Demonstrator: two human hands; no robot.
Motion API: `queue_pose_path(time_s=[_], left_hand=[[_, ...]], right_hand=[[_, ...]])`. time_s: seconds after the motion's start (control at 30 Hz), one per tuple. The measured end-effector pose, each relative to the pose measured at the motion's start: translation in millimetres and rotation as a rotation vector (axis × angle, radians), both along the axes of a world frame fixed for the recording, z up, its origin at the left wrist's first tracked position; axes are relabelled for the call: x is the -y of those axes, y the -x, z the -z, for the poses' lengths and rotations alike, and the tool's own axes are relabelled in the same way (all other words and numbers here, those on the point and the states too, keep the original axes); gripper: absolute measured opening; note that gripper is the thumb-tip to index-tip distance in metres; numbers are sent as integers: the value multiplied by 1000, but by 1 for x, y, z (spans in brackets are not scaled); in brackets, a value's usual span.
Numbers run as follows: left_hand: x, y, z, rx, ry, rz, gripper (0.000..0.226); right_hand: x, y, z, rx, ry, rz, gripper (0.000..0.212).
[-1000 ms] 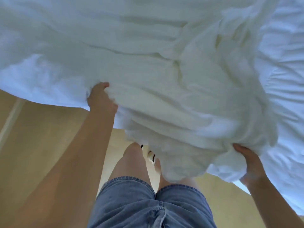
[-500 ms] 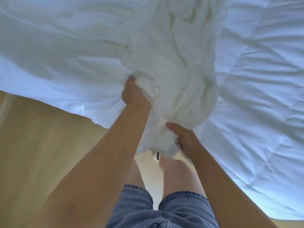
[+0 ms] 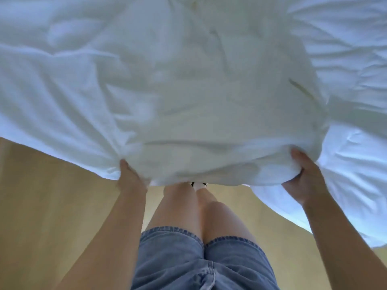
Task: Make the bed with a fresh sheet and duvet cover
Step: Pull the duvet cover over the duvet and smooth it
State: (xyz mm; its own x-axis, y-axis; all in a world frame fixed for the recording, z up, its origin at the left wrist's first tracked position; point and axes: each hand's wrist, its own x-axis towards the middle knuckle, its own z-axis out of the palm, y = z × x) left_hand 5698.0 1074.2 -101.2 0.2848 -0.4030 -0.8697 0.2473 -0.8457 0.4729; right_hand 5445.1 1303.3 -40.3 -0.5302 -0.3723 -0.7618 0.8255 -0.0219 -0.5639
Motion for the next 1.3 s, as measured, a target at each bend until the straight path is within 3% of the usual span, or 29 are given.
queue_pose_path(time_s=[0.1,0.27,0.43,0.6,0.73,0.8,0.9,0.93,0.97,1.03,1.1,1.2,1.3], left_hand=[[-15,29,-9,-208,-99,282,67],[-53,117,-41,-318,-235,307,50],[-38,166,-34,-353,-178,202,16],[-16,186,-50,-342,-223,214,32],[0,197,-99,-396,-136,251,31],[1,191,-124,-459,-111,331,27],[-5,155,-152,-508,-129,379,21],[-5,137,-156,-493,-125,373,19],[-6,121,-157,-484,-117,363,19],[-10,95,-149,-471,-106,369,37],[-20,79,-124,-379,-129,387,28],[-44,75,-91,-143,-219,536,29],[-66,81,-58,168,-275,869,31]], right_hand=[[6,-7,10,-9,-72,-195,28],[11,-9,4,-175,-109,-333,32],[29,-26,-2,-184,-101,-101,29],[61,-35,-3,56,-13,294,28],[70,-46,-7,116,116,171,25],[52,-60,-6,108,115,40,35],[9,-64,-10,51,41,-50,71],[-9,-54,-9,17,26,-14,75],[-28,-40,-13,-34,-3,30,65],[-60,-4,-26,-117,-27,135,20],[-82,21,-31,-137,-11,198,40],[-95,45,-23,-47,49,261,29],[-96,72,-11,122,211,148,67]])
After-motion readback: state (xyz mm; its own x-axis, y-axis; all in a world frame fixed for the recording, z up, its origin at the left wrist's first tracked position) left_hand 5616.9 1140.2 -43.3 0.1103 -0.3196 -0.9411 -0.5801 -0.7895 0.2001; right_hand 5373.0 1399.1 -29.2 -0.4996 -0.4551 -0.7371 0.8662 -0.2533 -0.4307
